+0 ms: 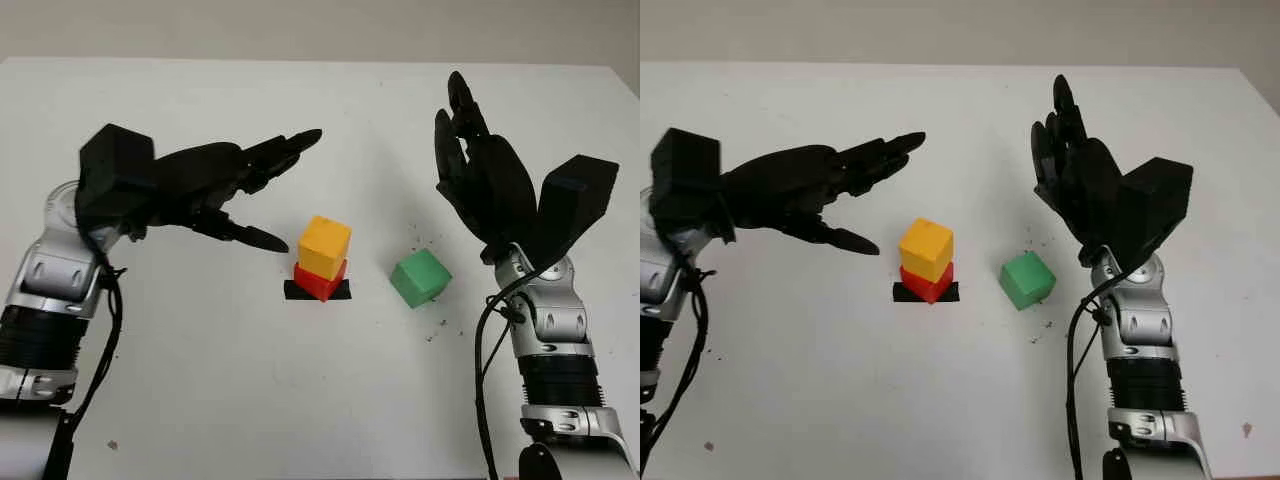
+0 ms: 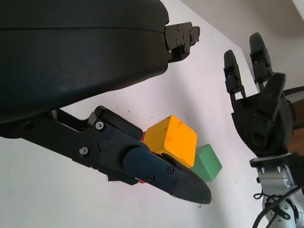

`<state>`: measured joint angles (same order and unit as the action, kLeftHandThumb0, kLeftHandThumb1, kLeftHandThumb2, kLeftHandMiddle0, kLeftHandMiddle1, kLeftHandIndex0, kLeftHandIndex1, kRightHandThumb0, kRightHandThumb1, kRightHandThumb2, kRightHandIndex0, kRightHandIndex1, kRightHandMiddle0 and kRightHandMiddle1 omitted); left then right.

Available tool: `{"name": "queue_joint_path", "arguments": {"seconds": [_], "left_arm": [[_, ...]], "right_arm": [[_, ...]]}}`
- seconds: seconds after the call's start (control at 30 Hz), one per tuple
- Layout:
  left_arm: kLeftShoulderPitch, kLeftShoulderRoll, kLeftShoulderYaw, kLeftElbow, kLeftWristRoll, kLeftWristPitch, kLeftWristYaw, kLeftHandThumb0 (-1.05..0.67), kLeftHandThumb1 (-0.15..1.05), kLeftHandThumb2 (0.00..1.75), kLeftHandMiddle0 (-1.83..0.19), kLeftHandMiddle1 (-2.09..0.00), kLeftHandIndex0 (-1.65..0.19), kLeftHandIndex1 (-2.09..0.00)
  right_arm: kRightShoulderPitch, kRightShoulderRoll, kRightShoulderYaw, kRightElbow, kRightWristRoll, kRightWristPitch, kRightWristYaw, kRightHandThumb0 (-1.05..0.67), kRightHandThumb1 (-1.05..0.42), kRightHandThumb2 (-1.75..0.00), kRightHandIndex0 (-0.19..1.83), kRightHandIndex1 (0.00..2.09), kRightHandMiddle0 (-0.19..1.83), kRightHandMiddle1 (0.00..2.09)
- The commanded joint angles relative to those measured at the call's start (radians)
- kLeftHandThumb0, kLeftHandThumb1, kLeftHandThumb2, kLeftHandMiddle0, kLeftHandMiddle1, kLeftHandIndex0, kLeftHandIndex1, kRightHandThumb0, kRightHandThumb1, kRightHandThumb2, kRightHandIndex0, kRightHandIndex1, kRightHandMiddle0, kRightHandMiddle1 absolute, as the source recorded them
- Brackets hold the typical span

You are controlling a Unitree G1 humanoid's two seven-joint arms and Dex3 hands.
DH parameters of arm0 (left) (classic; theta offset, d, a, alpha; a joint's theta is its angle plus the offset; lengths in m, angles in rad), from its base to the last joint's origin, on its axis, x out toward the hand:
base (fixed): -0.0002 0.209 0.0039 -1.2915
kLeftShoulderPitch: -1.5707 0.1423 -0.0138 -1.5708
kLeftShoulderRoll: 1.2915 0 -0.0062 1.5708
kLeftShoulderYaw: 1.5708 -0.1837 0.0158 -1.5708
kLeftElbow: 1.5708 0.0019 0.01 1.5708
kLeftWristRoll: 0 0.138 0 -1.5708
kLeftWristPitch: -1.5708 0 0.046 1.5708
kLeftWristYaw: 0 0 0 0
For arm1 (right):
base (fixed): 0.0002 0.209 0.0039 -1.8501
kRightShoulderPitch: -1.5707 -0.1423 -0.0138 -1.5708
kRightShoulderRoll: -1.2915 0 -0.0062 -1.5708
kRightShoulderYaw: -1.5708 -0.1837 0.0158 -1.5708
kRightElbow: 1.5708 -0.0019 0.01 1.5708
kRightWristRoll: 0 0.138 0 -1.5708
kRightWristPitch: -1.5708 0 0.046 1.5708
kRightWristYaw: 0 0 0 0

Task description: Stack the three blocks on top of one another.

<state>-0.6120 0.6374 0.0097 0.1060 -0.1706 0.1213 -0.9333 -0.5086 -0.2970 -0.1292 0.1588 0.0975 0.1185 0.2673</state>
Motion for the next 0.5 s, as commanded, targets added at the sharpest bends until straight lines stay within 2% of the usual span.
{"name": "queue_joint_path", "arguments": {"seconds": [0.0, 0.07, 0.1, 0.2, 0.33, 0.4, 0.47], "left_arm": [[0.046, 0.026, 0.051, -0.046, -0.031, 0.031, 0.018, -0.93, 0.88, 0.05, 0.19, 0.0, 0.19, 0.0], [0.091, 0.032, 0.099, -0.079, -0.032, 0.03, 0.069, -0.99, 0.94, 0.08, 0.19, 0.0, 0.19, 0.0], [0.116, 0.034, 0.122, -0.093, -0.024, 0.015, 0.101, -0.99, 1.0, 0.15, 0.19, 0.0, 0.19, 0.0], [0.189, 0.007, 0.186, -0.141, -0.007, 0.026, 0.24, -0.93, 1.04, 0.39, 0.19, 0.0, 0.19, 0.0], [0.262, -0.097, 0.231, -0.219, 0.043, 0.043, 0.492, -0.8, 1.05, 0.5, 0.19, 0.0, 0.19, 0.0], [0.29, -0.152, 0.236, -0.25, 0.079, 0.035, 0.608, -0.75, 1.05, 0.52, 0.19, 0.0, 0.19, 0.0], [0.31, -0.183, 0.235, -0.268, 0.107, 0.028, 0.677, -0.76, 1.05, 0.52, 0.19, 0.0, 0.19, 0.0]], "right_arm": [[-0.007, -0.049, 0.007, -0.028, -0.036, 0.0, -0.003, -0.73, -1.05, -0.37, -0.19, 0.0, -0.19, 0.0], [-0.029, -0.07, -0.014, -0.016, -0.006, 0.002, 0.033, -0.73, -1.05, -0.25, -0.19, 0.0, -0.19, 0.02], [-0.041, -0.086, -0.024, -0.011, 0.012, 0.01, 0.055, -0.7, -1.03, -0.16, -0.19, 0.0, -0.16, 0.04], [-0.078, -0.201, 0.004, -0.014, -0.023, 0.033, 0.154, -0.65, -0.96, -0.06, -0.19, 0.0, -0.07, 0.09], [-0.117, -0.389, 0.079, -0.063, -0.177, -0.056, 0.273, -0.65, -0.86, -0.04, -0.05, 0.07, 0.17, 0.14], [-0.13, -0.455, 0.102, -0.11, -0.239, -0.087, 0.311, -0.66, -0.79, -0.04, 0.0, 0.08, 0.29, 0.12], [-0.136, -0.501, 0.116, -0.145, -0.275, -0.117, 0.348, -0.65, -0.77, -0.04, 0.0, 0.07, 0.32, 0.11]]}}
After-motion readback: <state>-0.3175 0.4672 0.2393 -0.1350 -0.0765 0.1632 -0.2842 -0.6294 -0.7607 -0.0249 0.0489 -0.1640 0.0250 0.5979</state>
